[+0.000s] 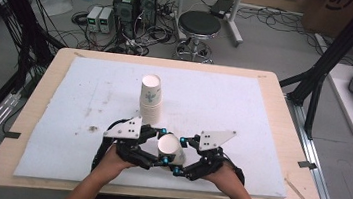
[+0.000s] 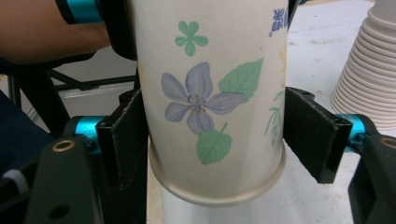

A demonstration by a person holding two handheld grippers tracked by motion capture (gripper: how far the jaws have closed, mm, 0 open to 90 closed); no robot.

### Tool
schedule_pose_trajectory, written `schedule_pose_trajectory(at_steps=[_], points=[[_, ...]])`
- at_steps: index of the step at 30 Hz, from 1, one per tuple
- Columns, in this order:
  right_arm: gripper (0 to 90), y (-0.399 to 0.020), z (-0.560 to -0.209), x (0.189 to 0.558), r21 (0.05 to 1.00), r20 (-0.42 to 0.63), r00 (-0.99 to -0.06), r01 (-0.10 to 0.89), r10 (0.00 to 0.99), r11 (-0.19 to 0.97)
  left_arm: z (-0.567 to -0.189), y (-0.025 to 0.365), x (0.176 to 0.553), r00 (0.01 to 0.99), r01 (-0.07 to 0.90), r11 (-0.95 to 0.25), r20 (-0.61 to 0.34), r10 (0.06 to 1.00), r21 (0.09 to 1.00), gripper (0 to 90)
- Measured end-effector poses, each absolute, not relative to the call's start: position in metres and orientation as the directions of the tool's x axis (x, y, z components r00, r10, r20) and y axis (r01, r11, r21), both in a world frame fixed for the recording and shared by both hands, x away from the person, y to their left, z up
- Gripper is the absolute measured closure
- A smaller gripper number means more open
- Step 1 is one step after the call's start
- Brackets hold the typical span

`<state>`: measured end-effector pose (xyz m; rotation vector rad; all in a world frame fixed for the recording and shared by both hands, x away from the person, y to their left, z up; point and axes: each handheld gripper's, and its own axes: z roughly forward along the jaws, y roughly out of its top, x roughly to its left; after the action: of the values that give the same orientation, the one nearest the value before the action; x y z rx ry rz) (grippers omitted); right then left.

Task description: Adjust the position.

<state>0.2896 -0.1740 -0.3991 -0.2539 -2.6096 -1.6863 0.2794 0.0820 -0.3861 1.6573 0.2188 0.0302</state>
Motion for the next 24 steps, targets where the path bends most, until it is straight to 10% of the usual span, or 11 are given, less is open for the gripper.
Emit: schedule_pose_trajectory(at_steps=[24], points=[[36.3, -0.172, -0.400, 0.289, 0.862, 0.054, -0.991, 0.109, 0.125, 0.494, -0.376, 0.096, 0.277, 0.965, 0.117, -0.155, -0.076, 0.251, 0.981, 16.1]])
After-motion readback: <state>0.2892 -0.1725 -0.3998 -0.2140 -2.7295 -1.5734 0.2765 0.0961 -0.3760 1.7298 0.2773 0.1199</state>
